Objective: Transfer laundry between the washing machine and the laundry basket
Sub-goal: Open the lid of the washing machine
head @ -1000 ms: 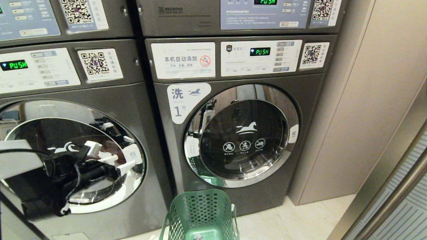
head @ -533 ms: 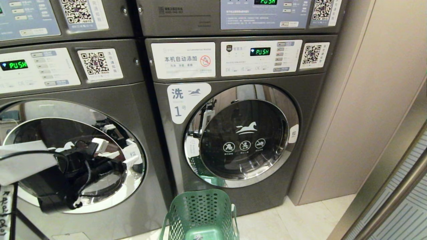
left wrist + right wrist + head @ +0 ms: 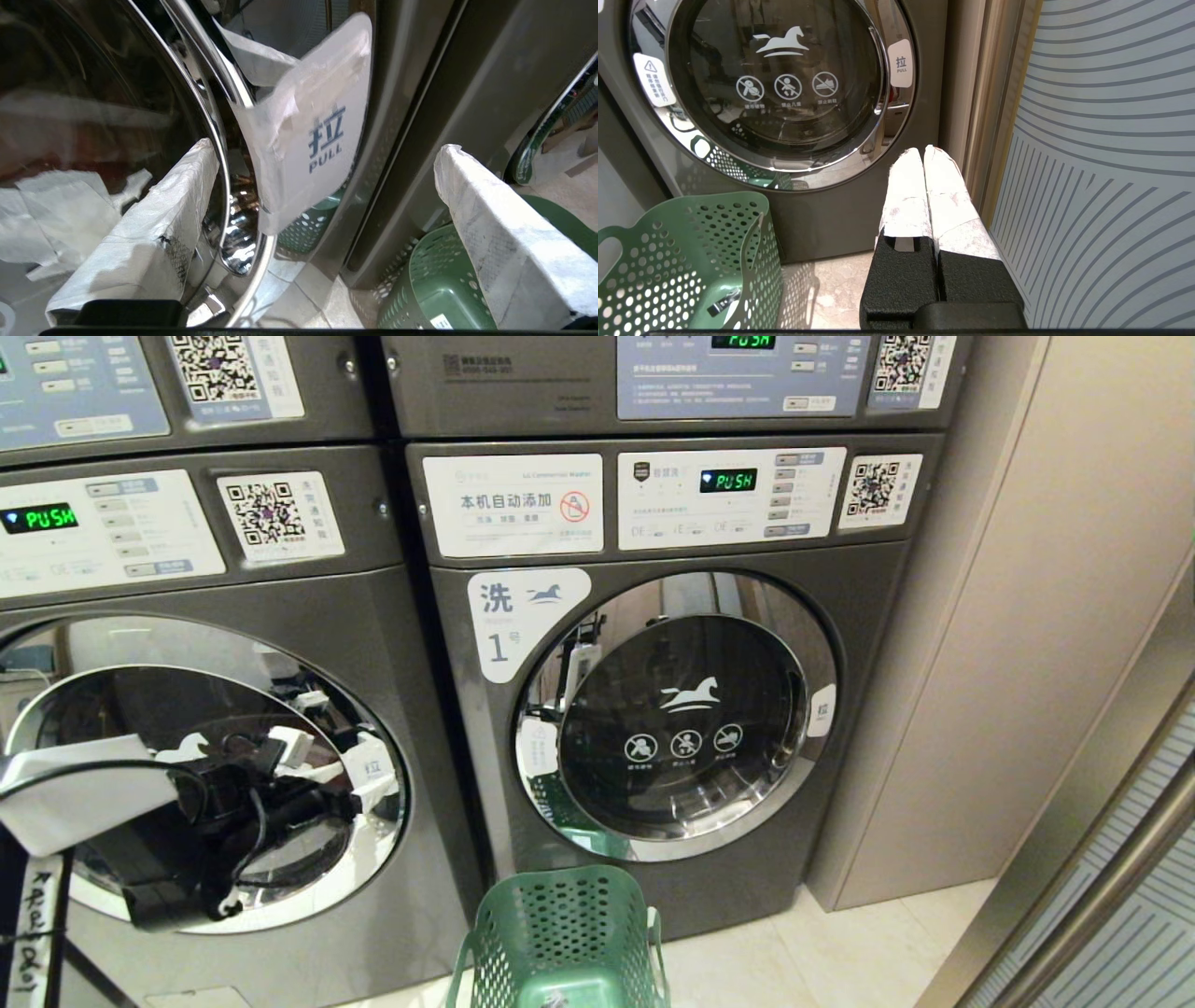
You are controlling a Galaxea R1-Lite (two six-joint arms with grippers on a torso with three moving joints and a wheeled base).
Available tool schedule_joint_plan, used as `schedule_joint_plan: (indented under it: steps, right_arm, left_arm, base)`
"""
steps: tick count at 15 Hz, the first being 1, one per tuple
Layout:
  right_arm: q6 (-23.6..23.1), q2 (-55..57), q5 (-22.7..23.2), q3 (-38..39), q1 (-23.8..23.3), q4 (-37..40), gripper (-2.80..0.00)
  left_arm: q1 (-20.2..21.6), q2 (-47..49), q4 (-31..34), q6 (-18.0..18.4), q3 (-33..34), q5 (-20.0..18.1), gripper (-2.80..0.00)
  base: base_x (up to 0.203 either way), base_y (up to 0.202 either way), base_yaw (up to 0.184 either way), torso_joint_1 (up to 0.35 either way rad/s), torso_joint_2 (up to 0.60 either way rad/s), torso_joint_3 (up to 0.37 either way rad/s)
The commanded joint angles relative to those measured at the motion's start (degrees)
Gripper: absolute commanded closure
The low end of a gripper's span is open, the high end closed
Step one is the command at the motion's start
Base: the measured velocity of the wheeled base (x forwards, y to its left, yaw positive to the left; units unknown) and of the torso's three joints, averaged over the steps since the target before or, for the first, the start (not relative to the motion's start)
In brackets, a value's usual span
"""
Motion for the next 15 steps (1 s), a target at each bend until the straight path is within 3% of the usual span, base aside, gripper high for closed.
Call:
schedule_joint_plan:
  steps: [1,8,15]
  right_arm:
    - [0.0,0.08,0.0,1.93,0.02,-0.04,0.0]
    - [0.0,0.0,0.0,1.93,0.02,-0.04,0.0]
    - [0.0,0.09,0.0,1.93,0.02,-0.04,0.0]
  left_arm:
    - [0.02,0.04,-0.41,0.03,0.44,-0.65,-2.8]
    - [-0.25,1.63,-0.41,-1.41,-0.69,-7.03,-2.8]
    - [-0.16,5.93,-0.41,-3.04,-7.65,-8.65,-2.8]
  base:
    - [0.0,0.0,0.0,0.0,0.0,0.0]
    - [0.0,0.0,0.0,0.0,0.0,0.0]
    - [0.0,0.0,0.0,0.0,0.0,0.0]
